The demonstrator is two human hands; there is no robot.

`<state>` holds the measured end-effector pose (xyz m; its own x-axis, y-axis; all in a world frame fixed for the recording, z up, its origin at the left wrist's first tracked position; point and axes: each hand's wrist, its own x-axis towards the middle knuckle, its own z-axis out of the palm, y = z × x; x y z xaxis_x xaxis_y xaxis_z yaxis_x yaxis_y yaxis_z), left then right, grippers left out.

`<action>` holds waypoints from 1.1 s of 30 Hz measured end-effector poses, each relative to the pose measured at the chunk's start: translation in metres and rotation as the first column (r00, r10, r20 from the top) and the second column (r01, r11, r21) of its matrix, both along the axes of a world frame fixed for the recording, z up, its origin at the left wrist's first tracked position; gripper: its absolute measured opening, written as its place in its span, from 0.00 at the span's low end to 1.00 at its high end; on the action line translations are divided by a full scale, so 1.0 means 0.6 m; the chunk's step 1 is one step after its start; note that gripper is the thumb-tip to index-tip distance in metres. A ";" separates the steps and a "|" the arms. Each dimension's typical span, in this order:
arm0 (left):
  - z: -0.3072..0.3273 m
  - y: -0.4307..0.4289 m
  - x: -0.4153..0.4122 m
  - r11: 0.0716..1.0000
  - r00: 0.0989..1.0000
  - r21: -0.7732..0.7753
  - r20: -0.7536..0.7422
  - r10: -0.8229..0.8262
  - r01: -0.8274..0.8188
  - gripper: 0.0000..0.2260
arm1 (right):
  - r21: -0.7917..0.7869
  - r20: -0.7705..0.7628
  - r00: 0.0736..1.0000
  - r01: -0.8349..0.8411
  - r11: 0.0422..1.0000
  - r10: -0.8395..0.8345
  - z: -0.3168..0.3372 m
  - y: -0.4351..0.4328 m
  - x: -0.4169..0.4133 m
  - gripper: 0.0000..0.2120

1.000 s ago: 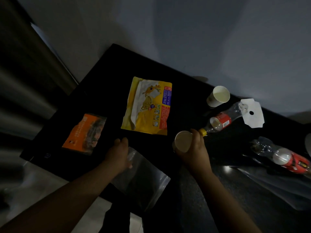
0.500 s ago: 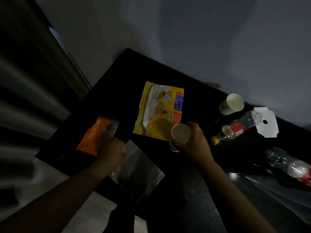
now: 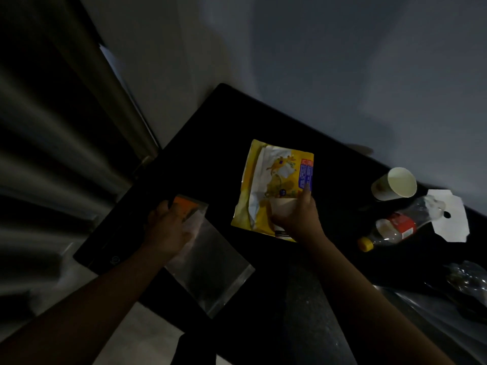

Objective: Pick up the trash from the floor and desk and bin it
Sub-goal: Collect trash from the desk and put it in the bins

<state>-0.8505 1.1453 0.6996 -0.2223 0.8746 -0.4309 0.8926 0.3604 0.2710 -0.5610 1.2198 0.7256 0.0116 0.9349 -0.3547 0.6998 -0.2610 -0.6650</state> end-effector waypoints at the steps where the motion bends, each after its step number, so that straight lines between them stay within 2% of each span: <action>1: -0.001 0.000 -0.001 1.000 1.000 0.009 0.016 0.012 -0.012 0.35 | -0.002 0.002 1.000 0.030 1.000 -0.030 -0.006 -0.003 -0.002 0.55; 6: 0.011 0.004 0.001 1.000 0.999 0.017 0.040 -0.009 0.009 0.41 | -0.012 0.083 0.988 0.129 0.992 -0.128 -0.018 -0.014 -0.015 0.57; 9: 0.017 0.010 0.002 1.000 0.995 0.019 0.100 -0.005 0.003 0.44 | 0.006 0.144 0.978 0.154 0.988 -0.153 -0.021 -0.020 -0.022 0.54; 12: 0.020 0.014 0.004 1.000 0.990 -0.002 0.143 -0.017 0.018 0.45 | 0.013 0.121 0.974 0.189 0.982 -0.189 -0.017 -0.027 -0.031 0.50; 14: 0.021 0.014 0.006 1.000 0.975 -0.005 0.223 -0.011 0.012 0.45 | 0.035 0.093 0.973 0.209 0.977 -0.211 -0.011 -0.034 -0.036 0.48; 16: 0.025 0.017 0.008 1.000 0.952 0.013 0.306 0.012 -0.016 0.44 | 0.061 0.050 0.970 0.234 0.970 -0.237 -0.002 -0.044 -0.039 0.48; 19: 0.039 0.026 0.013 0.998 0.935 0.032 0.354 0.037 -0.051 0.38 | 0.093 -0.015 0.964 0.267 0.959 -0.267 0.019 -0.061 -0.041 0.48; 22: 0.061 0.033 0.025 0.997 0.903 0.069 0.430 0.001 -0.033 0.33 | 0.154 -0.049 0.953 0.303 0.940 -0.299 0.046 -0.082 -0.036 0.47; 26: 0.105 0.036 0.062 0.993 0.850 0.111 0.519 -0.086 0.032 0.32 | 0.278 -0.039 0.935 0.348 0.895 -0.352 0.084 -0.116 -0.014 0.48; 29: 0.139 0.042 0.093 0.979 0.837 0.173 0.517 -0.180 0.104 0.31 | 0.345 -0.050 0.924 0.373 0.861 -0.380 0.115 -0.141 0.009 0.47; 33: 0.185 0.048 0.142 0.964 0.828 0.201 0.500 -0.254 0.175 0.31 | 0.360 -0.046 0.882 0.452 0.816 -0.468 0.162 -0.180 0.048 0.46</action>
<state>-0.7654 1.1743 0.8104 0.1988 0.9335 -0.2984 0.6571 0.0989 0.7473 -0.5323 1.1118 0.8227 0.4792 0.8777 0.0050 0.5866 -0.3160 -0.7457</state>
